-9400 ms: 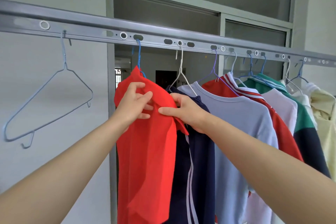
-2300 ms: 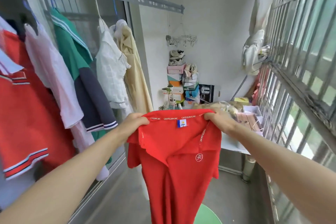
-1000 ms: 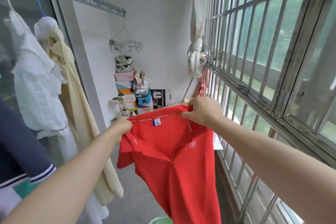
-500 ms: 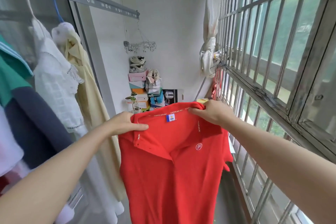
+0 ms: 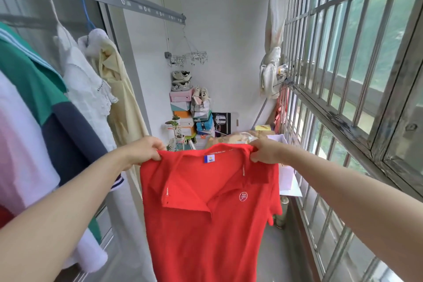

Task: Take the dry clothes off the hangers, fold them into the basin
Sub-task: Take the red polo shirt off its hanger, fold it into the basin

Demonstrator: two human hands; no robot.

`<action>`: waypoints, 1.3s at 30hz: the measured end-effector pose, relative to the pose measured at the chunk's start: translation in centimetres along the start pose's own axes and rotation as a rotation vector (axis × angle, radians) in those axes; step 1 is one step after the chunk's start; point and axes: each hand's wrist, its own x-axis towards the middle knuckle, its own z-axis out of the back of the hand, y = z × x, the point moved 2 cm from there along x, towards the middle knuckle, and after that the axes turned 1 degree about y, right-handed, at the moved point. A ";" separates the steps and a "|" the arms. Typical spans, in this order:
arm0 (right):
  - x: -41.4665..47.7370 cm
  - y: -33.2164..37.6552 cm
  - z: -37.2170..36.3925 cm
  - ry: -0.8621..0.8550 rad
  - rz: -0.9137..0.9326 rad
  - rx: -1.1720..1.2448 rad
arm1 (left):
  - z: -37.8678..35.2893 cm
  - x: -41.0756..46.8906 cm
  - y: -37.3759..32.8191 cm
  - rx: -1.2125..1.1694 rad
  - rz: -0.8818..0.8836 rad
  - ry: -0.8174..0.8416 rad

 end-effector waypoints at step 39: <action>0.1 -1.1 -1.9 -0.223 -0.347 1.156 | -6.1 0.5 -1.1 -0.669 0.196 -0.185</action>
